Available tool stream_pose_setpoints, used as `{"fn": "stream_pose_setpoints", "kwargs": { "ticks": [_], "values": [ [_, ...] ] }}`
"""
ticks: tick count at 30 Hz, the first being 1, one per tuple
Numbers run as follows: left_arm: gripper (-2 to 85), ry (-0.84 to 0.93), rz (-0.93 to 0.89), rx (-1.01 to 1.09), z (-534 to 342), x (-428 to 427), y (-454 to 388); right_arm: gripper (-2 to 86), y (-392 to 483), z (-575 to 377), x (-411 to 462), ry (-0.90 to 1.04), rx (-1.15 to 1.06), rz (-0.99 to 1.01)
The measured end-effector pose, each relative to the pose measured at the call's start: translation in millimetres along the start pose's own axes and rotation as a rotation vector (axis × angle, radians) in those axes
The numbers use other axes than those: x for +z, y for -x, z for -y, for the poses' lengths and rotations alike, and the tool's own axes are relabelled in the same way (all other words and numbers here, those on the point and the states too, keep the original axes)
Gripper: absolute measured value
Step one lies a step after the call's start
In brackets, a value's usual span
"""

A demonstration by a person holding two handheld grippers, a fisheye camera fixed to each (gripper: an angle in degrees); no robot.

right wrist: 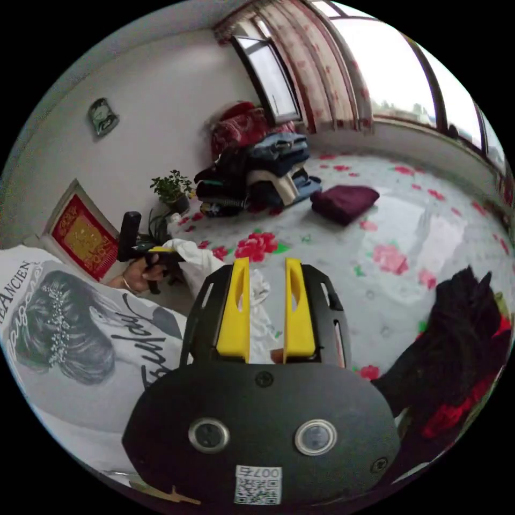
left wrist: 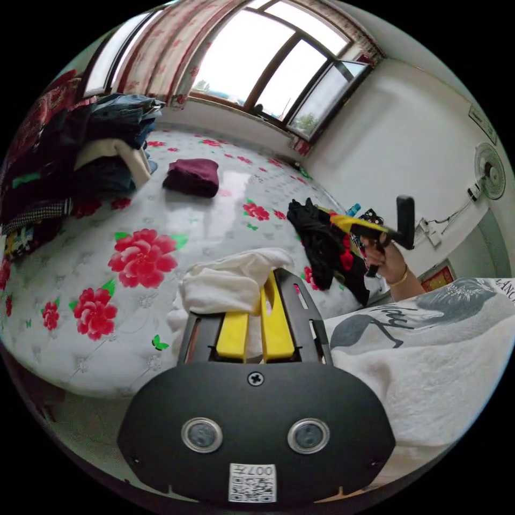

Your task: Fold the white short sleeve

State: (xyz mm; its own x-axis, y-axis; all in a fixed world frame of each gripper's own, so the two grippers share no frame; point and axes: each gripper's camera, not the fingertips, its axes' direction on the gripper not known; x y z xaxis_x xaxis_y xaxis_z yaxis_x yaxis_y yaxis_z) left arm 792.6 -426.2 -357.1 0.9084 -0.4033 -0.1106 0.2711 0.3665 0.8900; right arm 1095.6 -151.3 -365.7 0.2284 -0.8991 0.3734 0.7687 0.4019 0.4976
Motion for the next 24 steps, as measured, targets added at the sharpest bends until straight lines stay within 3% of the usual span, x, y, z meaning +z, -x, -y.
{"fn": "stream_pose_setpoints", "kwargs": {
  "ticks": [4, 11, 15, 20, 24],
  "values": [
    [-0.9, -0.033, -0.051, -0.011, 8, -17, 14, 9.4, -15, -26, 55, 0.096, 0.108, 0.173],
    [-0.9, -0.124, -0.154, 0.131, 47, -61, 5, 11.9, 29, -4, 125, 0.244, -0.017, 0.143],
    [-0.9, -0.169, -0.163, 0.245, 59, -90, -5, 8.9, 32, 12, 156, 0.323, -0.022, 0.131],
    [-0.8, -0.119, 0.032, 0.274, 49, -114, 9, 5.3, 21, 17, 58, 0.025, 0.032, 0.048],
    [-0.8, -0.108, -0.057, 0.252, 39, -132, 25, 4.8, 39, 7, -72, -0.245, -0.023, -0.046]
  ]
}}
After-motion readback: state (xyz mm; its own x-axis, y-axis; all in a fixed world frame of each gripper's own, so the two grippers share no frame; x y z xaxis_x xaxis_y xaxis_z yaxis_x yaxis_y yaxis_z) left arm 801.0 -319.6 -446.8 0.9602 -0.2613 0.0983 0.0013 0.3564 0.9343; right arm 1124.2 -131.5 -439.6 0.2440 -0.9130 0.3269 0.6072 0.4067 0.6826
